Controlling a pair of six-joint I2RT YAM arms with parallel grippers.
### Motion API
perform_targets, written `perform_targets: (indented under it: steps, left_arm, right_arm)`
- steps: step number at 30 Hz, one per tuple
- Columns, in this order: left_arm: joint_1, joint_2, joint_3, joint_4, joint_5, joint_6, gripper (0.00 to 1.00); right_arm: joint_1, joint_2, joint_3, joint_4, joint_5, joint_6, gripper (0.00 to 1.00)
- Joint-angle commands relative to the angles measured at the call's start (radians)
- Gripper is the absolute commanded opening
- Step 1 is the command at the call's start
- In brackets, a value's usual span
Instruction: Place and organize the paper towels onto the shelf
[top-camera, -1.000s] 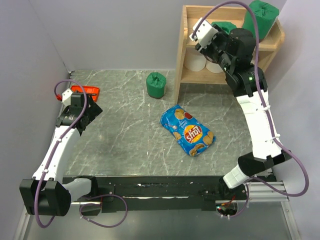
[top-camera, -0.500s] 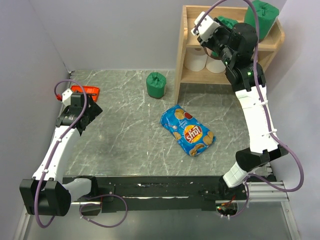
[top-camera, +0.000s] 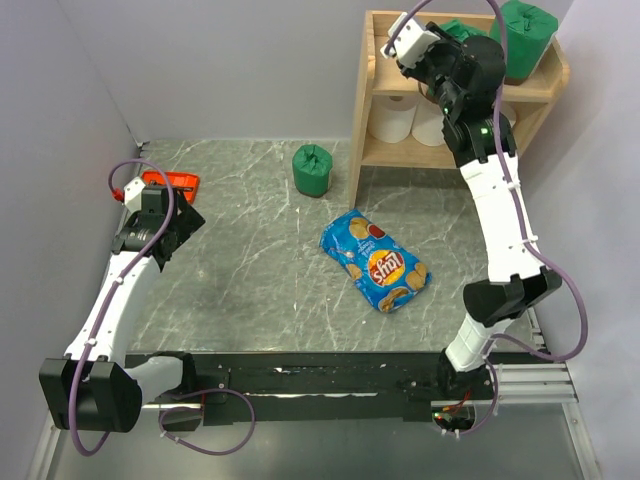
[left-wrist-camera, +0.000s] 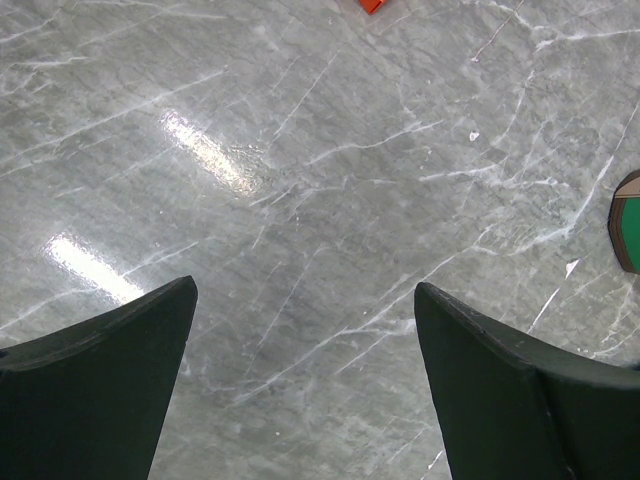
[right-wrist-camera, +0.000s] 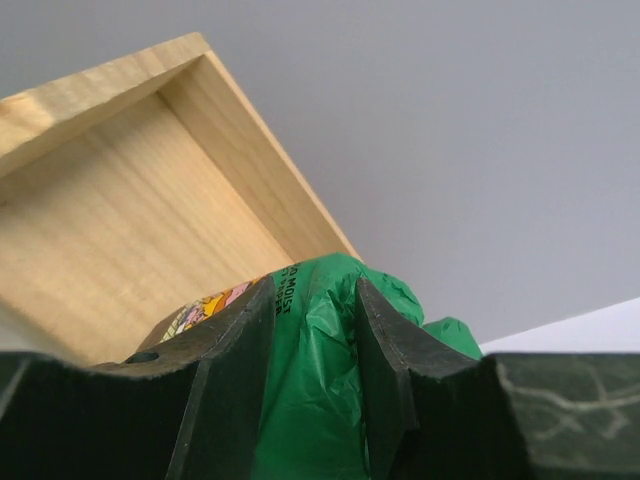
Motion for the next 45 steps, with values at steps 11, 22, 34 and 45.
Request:
perform_targets:
  steps: [11,22,34,45]
  left_arm:
    - [0.002,-0.015,-0.011,0.046,0.043,0.025,0.96]
    - [0.002,-0.039,-0.033,0.103,0.146,0.094,0.96]
    - [-0.001,-0.056,-0.059,0.163,0.304,0.157,0.96]
    - [-0.001,-0.061,-0.062,0.17,0.319,0.157,0.97]
  right_arm:
    - [-0.089,0.136,0.151,0.198,-0.108,0.024,0.61]
    - [-0.071,0.085,0.228,0.132,-0.172,0.105,0.92]
    - [-0.02,-0.116,-0.01,0.023,0.026,0.243,0.58]
    - [-0.059,-0.074,-0.055,-0.031,0.128,0.288,0.5]
